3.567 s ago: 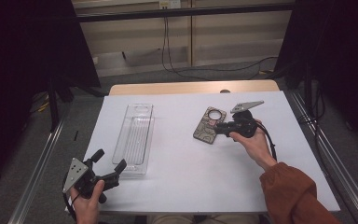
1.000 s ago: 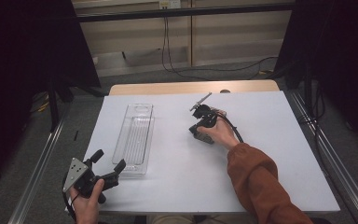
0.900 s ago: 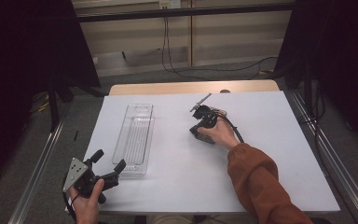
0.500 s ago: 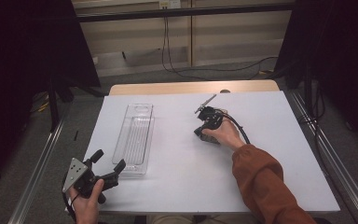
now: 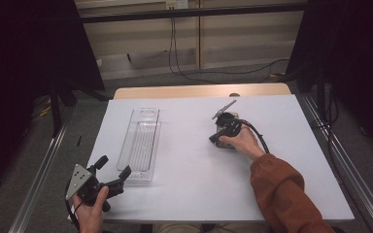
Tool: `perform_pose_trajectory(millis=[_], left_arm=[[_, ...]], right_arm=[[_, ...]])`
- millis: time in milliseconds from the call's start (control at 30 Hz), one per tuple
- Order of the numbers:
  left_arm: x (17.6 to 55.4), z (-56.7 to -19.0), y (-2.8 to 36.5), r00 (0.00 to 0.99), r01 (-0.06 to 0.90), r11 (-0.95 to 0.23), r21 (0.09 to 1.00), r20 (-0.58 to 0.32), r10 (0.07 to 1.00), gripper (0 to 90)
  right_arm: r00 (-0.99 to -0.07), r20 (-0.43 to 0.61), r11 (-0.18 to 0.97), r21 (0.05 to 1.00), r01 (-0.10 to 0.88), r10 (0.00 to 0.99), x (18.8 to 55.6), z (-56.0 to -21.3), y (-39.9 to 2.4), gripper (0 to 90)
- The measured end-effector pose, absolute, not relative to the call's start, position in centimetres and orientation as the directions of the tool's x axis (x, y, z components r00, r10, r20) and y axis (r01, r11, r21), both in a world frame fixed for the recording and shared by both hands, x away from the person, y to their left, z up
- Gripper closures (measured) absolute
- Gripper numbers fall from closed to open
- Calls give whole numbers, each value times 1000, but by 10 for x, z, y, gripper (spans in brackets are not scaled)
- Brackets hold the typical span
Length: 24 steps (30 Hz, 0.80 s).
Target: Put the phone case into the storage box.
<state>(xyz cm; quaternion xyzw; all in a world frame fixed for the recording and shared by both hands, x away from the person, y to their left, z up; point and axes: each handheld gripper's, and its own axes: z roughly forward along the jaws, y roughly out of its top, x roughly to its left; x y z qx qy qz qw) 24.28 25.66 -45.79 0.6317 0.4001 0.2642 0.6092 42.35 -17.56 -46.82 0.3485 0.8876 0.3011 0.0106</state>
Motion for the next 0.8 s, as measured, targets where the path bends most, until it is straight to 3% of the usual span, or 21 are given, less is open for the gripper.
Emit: perform_pose_trajectory(millis=[800], left_arm=[[243,-457,255,544,175,62,983,-149,826,35]], right_arm=[[-769,154,600,538,592,621,407,-464,-191,900]])
